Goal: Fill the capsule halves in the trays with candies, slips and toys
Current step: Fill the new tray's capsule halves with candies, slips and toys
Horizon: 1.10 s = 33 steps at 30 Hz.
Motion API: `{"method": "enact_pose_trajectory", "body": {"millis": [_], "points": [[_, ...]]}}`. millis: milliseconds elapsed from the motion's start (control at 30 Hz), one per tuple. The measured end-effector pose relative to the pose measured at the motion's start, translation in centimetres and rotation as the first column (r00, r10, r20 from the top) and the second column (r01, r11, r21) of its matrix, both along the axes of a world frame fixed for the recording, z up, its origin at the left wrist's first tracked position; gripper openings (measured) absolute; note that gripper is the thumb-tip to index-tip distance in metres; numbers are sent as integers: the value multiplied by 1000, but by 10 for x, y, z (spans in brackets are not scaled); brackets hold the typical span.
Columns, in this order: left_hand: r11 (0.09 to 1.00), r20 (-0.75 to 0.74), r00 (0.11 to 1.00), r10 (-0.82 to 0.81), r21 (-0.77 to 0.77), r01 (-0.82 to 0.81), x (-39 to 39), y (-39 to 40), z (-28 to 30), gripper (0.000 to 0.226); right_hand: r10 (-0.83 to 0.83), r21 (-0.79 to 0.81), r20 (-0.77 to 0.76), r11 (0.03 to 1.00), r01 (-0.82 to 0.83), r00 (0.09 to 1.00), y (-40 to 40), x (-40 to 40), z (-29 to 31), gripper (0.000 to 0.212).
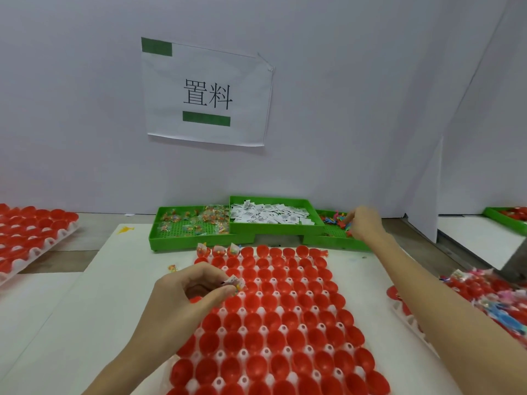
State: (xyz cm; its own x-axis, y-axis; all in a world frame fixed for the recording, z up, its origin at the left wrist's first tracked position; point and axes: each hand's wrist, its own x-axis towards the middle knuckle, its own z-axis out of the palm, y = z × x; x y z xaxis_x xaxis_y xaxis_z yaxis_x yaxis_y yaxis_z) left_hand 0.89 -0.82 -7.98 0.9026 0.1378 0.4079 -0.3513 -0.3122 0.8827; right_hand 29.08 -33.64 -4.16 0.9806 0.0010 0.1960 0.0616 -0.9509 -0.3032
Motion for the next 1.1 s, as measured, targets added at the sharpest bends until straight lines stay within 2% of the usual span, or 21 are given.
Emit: {"method": "enact_pose_trajectory", "body": {"millis": [167,300,433,567,667,733,833,900,1000,1033,1100], "points": [[1000,2,1000,12,-20,-12,4,3,-2,14,85,-285,-75,953,-103,994,-15,24,-18,24],[1000,-3,1000,15,-10,-15,4,4,-4,16,101,-341,-90,931,-126,991,-15,32,-20,14],[1000,-5,1000,12,11,-12,4,3,-4,13,104,-321,-83,939,-125,991,-19,32,-21,11],[999,-1,1000,-1,35,1,2,2,-3,10,71,-155,4,985,-69,997,-20,24,-20,14],[998,7,1000,-9,55,9,1,1,-2,10,72,66,115,995,-80,991,-8,7,-15,12],[998,3,1000,-12,62,12,1,2,-2,9,77,227,180,967,-118,981,7,-13,-9,7],[998,5,1000,-24,57,23,-2,-2,-1,8,148,464,218,854,-236,965,33,-62,5,4],[997,14,1000,-23,72,22,-3,-4,1,9,295,560,218,743,-367,930,51,-103,12,6],[996,30,999,-23,86,20,-4,-5,2,11,549,627,212,558,-543,809,79,-164,10,11],[996,36,999,-27,91,24,-4,-5,2,12,600,634,203,521,-571,774,88,-180,8,13],[994,46,998,-38,104,33,-4,-6,2,13,648,606,186,516,-605,739,104,-200,1,13]]}}
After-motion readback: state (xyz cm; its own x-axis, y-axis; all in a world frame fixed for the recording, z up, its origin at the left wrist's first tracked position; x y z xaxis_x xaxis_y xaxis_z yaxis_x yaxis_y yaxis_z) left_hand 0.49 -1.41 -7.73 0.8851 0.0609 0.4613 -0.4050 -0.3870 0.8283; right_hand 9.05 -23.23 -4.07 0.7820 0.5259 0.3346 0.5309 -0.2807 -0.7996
